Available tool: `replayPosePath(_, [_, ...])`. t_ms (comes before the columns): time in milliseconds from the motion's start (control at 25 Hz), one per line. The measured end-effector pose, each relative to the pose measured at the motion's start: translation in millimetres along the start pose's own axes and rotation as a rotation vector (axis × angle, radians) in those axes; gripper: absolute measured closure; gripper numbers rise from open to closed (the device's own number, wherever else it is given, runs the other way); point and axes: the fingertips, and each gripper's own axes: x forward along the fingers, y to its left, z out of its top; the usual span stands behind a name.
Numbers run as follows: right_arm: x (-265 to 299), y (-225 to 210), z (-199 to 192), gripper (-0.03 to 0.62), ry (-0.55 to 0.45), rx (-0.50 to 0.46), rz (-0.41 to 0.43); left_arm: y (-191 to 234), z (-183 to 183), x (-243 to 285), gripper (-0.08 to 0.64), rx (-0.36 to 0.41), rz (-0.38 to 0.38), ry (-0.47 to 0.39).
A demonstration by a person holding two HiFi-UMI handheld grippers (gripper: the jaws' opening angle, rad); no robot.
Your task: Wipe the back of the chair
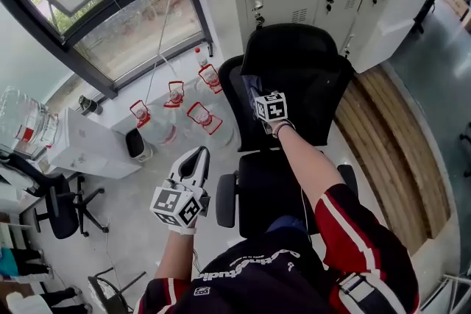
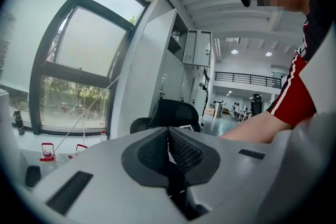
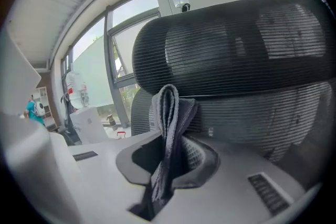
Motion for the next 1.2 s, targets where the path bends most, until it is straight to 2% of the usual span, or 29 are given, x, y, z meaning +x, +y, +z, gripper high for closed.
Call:
replayPosePath(200, [-25,-39,-4,0.532,-0.017,0.022,-0.054,-17,5,16,0.535,0.011,-0.035,0.002])
replayPosePath(800, [-124,-206,-12,0.531,-0.053,0.066,-0.275,-70,3,65,0.535,0.013,-0.14,0.018])
replayPosePath(1040, [-172,-272,-19,0.532,-0.059,0.074,-0.378,-87,-8,75,0.535,0.008,-0.168,0.037])
replayPosePath(1200, [-212,-324,-30,0.531,-0.067,0.106,-0.491,-95,-17,77,0.535,0.008,-0.177,0.053])
